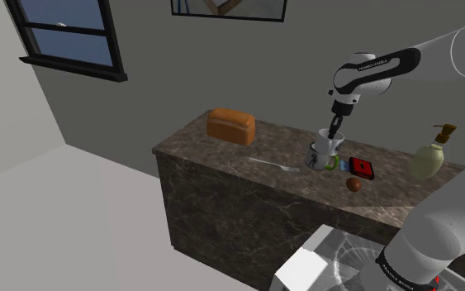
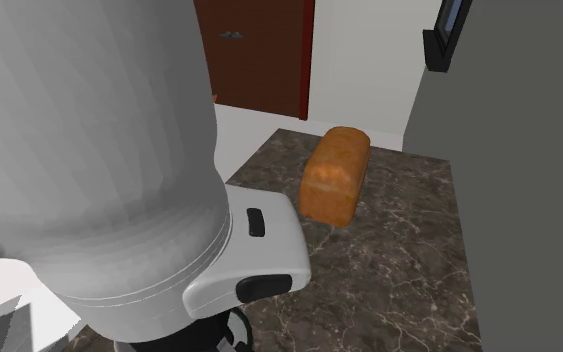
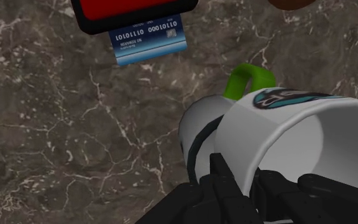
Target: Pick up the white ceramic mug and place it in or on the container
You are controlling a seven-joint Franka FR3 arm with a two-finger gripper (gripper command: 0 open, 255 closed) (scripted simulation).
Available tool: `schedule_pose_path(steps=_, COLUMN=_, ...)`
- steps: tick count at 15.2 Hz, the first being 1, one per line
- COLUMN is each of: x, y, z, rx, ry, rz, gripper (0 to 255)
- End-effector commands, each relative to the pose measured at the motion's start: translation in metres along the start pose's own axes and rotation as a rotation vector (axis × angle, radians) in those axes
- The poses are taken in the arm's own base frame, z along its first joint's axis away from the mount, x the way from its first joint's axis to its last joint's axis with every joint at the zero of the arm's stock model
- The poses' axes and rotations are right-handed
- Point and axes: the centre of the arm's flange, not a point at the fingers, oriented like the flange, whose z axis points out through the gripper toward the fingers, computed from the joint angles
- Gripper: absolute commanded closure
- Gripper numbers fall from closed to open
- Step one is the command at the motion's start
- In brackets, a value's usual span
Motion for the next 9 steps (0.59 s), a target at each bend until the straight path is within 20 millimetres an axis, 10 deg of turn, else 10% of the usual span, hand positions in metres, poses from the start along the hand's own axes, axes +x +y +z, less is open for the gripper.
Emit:
schedule_pose_path(steps=1, x=0.0001, y=-0.0003, z=0.0019, rx=0.002, ry=-0.002, rz=0.000, gripper=255)
schedule_pose_path(steps=4, x=0.0001, y=-0.0003, z=0.0019, rx=0.002, ry=-0.002, rz=0.000, gripper=255)
schedule_pose_path(steps=5, x=-0.0004, y=-0.0004, z=0.0015, rx=0.002, ry=-0.002, rz=0.000, gripper=0)
schedule_pose_path(steps=9, x=-0.0005, y=-0.0003, z=0.0017, rx=0.002, ry=-0.002, rz=0.000, gripper=0)
